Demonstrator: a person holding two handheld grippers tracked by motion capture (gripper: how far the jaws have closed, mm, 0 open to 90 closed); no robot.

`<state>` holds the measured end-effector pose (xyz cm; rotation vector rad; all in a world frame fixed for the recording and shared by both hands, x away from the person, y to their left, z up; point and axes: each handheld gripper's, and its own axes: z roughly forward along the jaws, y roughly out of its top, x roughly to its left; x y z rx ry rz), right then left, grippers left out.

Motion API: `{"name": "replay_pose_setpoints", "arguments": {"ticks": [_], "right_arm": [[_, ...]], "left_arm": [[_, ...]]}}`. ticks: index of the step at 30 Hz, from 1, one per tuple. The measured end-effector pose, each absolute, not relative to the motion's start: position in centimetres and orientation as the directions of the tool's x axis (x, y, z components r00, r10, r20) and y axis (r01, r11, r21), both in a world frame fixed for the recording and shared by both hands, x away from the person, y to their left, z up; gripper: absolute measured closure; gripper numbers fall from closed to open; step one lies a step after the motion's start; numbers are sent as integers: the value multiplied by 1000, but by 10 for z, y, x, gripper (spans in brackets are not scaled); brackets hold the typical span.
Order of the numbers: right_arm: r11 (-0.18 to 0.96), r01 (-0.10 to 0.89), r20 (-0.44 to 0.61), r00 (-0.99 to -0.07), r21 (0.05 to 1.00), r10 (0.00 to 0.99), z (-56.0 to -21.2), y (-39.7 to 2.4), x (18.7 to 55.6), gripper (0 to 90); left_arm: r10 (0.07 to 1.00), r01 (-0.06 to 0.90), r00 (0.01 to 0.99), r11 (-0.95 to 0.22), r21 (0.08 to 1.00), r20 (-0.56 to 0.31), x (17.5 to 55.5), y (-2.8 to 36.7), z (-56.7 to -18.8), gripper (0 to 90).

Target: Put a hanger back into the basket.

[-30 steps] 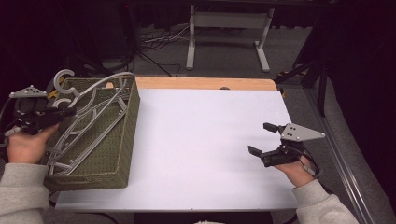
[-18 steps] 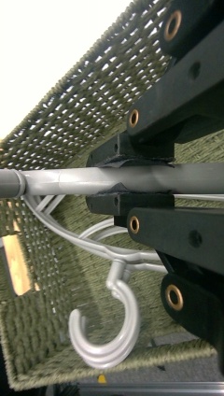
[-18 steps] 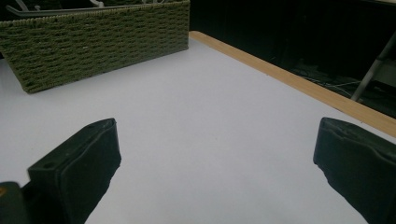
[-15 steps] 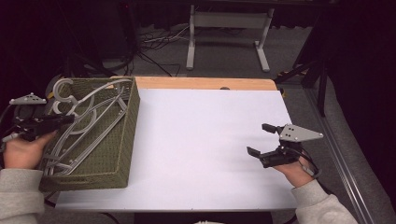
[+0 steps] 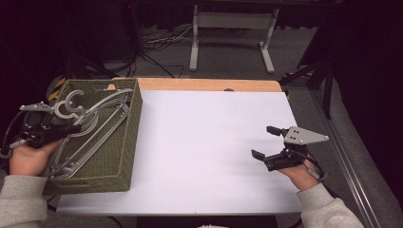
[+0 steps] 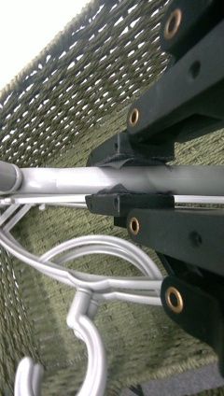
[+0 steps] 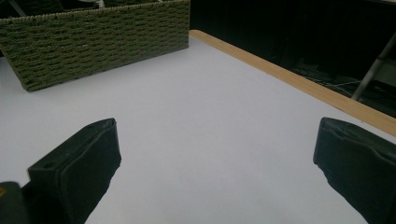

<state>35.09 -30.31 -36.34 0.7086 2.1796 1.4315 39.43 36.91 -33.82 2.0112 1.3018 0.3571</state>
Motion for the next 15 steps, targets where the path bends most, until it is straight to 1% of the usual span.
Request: {"name": "replay_pose_setpoints", "arguments": {"ticks": [1,2,3,4,5,9,15], "right_arm": [[333,177,-77,-774,926,628,-363,-303,351,13],[332,177,-77,-775,927,627,-363,-303,351,13],[331,176,-77,-775,927,627,-363,-304,351,12],[331,176,-78,-774,927,628,-363,-304,351,13],[330,175,-77,-775,928,628,-363,-304,351,12],[332,176,-78,-775,927,627,-363,-303,351,12],[330,170,-80,-775,928,626,-363,-301,352,13]], "left_arm": [[890,690,440,-249,679,-121,395,369,-338,779],[900,684,424,-249,686,-97,394,369,-338,735],[905,680,415,-239,693,-96,394,369,-338,624],[911,679,399,-218,701,-103,393,371,-337,553],[912,669,394,-199,716,-114,391,374,-335,504],[912,641,394,-181,746,-118,386,376,-330,443],[912,596,397,-169,785,-105,377,373,-320,430]]}}
